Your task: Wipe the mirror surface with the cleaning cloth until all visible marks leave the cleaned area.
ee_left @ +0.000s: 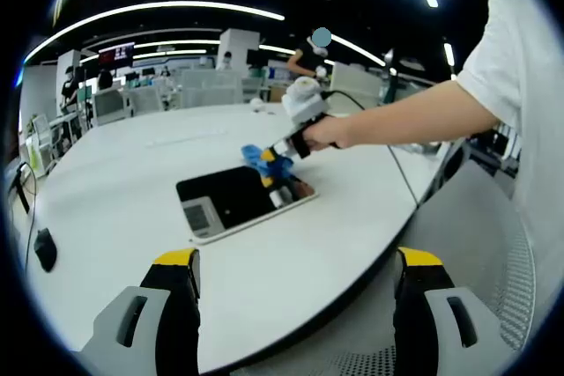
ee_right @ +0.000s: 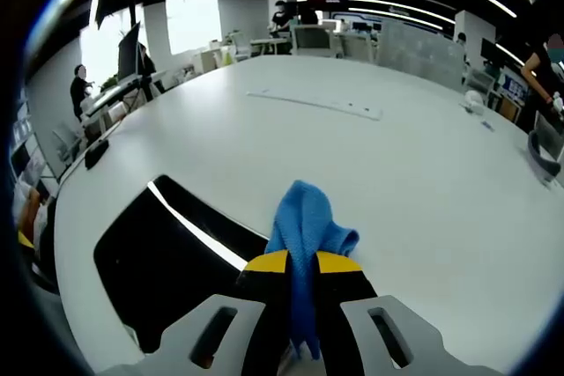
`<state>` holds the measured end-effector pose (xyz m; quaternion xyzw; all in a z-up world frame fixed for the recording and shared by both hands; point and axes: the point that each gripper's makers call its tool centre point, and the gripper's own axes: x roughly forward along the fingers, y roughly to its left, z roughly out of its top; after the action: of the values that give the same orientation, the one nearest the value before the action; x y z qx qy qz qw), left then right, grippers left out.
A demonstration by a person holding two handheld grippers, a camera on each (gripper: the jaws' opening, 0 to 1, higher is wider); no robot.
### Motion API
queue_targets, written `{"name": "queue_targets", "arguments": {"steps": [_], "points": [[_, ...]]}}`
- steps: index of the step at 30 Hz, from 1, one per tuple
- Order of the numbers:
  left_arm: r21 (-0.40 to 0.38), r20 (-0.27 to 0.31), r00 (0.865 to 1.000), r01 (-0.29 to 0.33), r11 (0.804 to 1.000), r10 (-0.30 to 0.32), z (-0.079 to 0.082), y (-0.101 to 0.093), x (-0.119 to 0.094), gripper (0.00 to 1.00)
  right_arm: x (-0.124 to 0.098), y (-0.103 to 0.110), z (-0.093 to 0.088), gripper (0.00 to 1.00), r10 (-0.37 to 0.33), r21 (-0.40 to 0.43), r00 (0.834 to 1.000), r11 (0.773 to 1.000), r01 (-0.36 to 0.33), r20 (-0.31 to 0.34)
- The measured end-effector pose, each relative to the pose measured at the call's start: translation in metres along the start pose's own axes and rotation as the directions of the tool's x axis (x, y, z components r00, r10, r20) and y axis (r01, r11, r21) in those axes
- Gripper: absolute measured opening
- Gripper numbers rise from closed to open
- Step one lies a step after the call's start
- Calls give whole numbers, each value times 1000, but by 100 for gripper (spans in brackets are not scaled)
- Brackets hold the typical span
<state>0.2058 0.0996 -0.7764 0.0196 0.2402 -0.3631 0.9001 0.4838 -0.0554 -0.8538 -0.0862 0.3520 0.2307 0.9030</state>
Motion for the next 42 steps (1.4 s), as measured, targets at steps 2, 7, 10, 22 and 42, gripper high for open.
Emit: {"name": "queue_targets", "arguments": {"steps": [2,7,10,22,42], "points": [[1,-1,1000,1,1000,-1,0,0,0,91,-2,3,0,5,-1,5,1000,1000,1,1],[0,-1,1000,0,1000,0,0,0,0,91,2,-1,3,5,-2,8,1000,1000,2,2],[-2,0,1000,-1,1000,1,0,0,0,91,2,-1,3,5,-8,-3,1000,1000,8,4],[-1,2,1000,2,1000,-2,0,0,0,91,-12,-2,9,4,-23,-11,1000,1000,23,11],[-8,11,1000,2,1000,-2,1,0,-1,93,-37,-8,24,4,-44,15,997,999,43,63]]}}
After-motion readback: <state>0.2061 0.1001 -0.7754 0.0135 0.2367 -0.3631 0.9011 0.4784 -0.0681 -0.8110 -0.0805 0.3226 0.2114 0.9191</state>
